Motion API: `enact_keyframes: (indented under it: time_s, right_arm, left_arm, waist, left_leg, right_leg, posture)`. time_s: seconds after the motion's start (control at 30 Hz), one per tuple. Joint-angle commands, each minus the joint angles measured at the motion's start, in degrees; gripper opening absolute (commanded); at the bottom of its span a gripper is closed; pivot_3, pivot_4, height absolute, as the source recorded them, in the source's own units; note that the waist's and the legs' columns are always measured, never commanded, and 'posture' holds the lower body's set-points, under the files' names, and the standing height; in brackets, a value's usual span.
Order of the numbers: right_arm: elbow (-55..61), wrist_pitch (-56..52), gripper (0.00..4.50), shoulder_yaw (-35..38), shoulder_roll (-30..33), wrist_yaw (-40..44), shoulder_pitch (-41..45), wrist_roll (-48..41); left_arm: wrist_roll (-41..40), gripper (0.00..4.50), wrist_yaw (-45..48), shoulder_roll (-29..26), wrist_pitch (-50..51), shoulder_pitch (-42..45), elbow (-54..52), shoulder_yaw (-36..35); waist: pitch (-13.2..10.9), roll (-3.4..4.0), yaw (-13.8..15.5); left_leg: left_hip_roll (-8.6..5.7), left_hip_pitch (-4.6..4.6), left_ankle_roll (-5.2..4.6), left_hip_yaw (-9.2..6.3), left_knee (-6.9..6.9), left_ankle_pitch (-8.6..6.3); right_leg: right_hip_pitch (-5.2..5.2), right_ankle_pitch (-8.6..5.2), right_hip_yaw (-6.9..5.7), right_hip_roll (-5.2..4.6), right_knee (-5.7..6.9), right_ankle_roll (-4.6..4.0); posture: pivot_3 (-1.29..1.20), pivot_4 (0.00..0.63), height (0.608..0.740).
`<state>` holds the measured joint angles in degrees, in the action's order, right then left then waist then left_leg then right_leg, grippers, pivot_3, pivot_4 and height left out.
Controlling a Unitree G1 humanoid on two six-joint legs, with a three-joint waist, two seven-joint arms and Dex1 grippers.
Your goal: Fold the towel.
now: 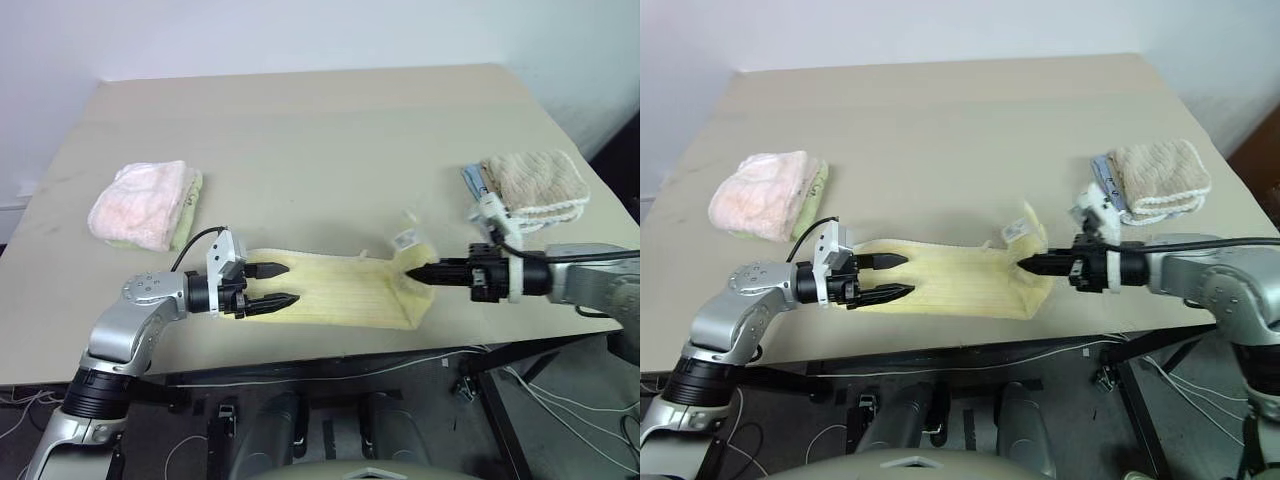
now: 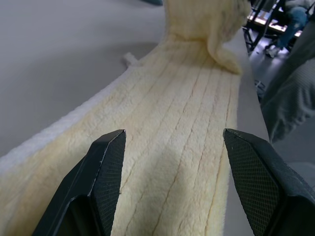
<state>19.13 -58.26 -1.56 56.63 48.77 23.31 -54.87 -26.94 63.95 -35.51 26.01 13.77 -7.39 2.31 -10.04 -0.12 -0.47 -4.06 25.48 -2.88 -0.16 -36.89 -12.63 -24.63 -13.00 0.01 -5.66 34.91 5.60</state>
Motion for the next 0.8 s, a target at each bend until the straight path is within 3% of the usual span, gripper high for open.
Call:
enact_keyframes:
  time_s: [0.03, 0.5, 0.63, 0.8]
  right_arm:
    - [3.4, 1.0, 0.01, -5.1, -1.4, 1.8, 2.6, 4.6]
    - [3.6, 0.5, 0.01, -11.9, -8.8, 3.2, 5.5, 12.5]
    - [4.6, 1.8, 1.07, -12.3, -8.7, 5.3, 5.0, 13.6]
    - [5.3, 1.2, 2.76, -8.4, -9.2, 6.6, 5.0, 10.9]
  left_arm:
    - [-0.4, 3.31, -0.1, -0.9, -1.1, -1.5, -2.6, -1.3]
    - [-0.3, 3.31, -0.2, -1.3, -2.3, -3.2, -2.2, -2.2]
    - [0.1, 3.31, 0.6, -1.5, -3.6, -3.5, -0.8, -2.4]
    - [-0.4, 3.31, 1.3, -1.7, -5.2, -4.3, 0.3, -3.0]
  waist:
    - [0.0, 0.00, -0.1]
    - [0.0, 0.00, -0.1]
    - [0.0, 0.00, 0.0]
    - [0.0, 0.00, -0.1]
  left_leg:
    - [0.00, 0.01, 0.00, 0.00, 0.00, 0.00]
    - [-0.03, 0.00, 0.01, 0.01, 0.02, -0.01]
    - [-0.05, -0.01, 0.01, 0.00, 0.01, -0.01]
    - [-0.05, -0.01, 0.01, 0.00, 0.02, -0.01]
  right_leg:
    - [-0.01, 0.00, 0.00, 0.00, 0.00, 0.00]
    - [-0.06, 0.02, 0.00, 0.00, 0.06, 0.00]
    - [-0.04, 0.02, 0.00, -0.01, 0.06, -0.01]
    - [-0.06, 0.02, 0.00, -0.01, 0.07, -0.01]
  posture:
    - [0.00, 0.150, 0.740]
    - [0.00, 0.150, 0.740]
    - [0.00, 0.150, 0.740]
    - [0.00, 0.150, 0.740]
